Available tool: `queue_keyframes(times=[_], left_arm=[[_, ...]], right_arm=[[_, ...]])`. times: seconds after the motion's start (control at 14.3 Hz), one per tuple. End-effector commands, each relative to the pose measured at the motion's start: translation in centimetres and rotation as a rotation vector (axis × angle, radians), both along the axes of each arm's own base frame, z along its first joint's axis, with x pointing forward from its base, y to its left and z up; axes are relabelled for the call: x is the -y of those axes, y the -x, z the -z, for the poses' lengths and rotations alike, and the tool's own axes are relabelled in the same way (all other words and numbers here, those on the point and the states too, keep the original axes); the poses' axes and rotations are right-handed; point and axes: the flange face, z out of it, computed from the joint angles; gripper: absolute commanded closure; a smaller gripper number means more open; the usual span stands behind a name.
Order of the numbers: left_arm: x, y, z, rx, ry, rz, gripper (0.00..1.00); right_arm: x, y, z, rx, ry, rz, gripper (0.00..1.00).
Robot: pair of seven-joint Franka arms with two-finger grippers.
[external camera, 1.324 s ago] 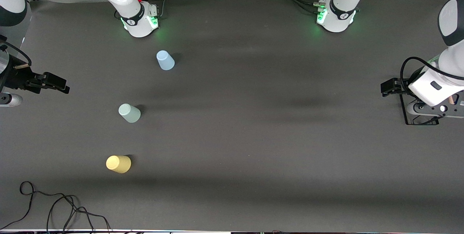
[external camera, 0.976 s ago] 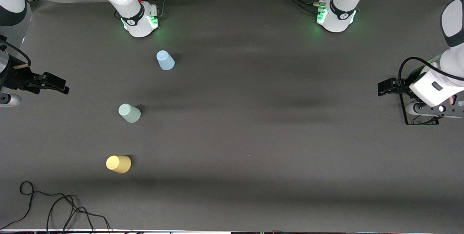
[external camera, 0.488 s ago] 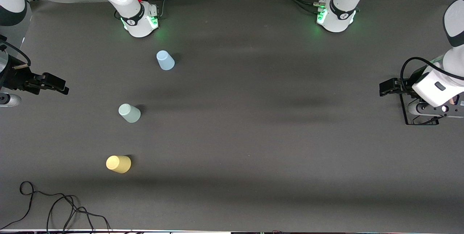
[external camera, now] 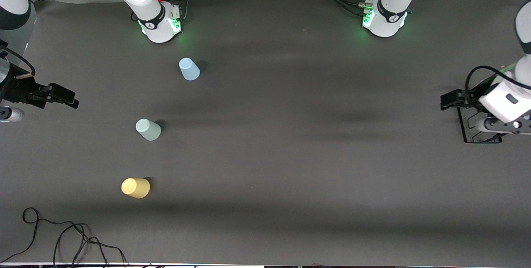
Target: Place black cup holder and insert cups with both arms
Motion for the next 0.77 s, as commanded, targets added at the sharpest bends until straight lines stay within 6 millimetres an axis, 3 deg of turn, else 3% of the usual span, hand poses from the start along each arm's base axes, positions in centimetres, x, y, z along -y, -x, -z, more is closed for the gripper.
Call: queue_keyframes(times=[0.0, 0.21, 0.49, 0.56, 0.7], left_arm=[[-6.2, 0.9, -0.5, -0.005, -0.011, 0.045, 0.0], [-13.3, 1.5, 0.8, -0.018, 0.014, 0.087, 0.0], [-20.9, 2.6, 3.5, -0.038, -0.019, 0.058, 0.01], [-23.2, 3.2, 4.6, -0.038, -0.012, 0.064, 0.01], [-25.7, 4.3, 7.4, -0.045, 0.0, 0.062, 0.02]], right_arm=[[-0.2, 0.5, -0.5, 0.017, 0.006, -0.005, 0.0], [-0.3, 0.4, -0.5, 0.017, 0.006, -0.006, 0.0], [-0.2, 0.3, -0.4, 0.017, 0.007, -0.005, 0.0], [-0.3, 0.3, -0.4, 0.017, 0.007, -0.006, 0.0], [-0.3, 0.3, -0.4, 0.015, 0.005, -0.006, 0.0]])
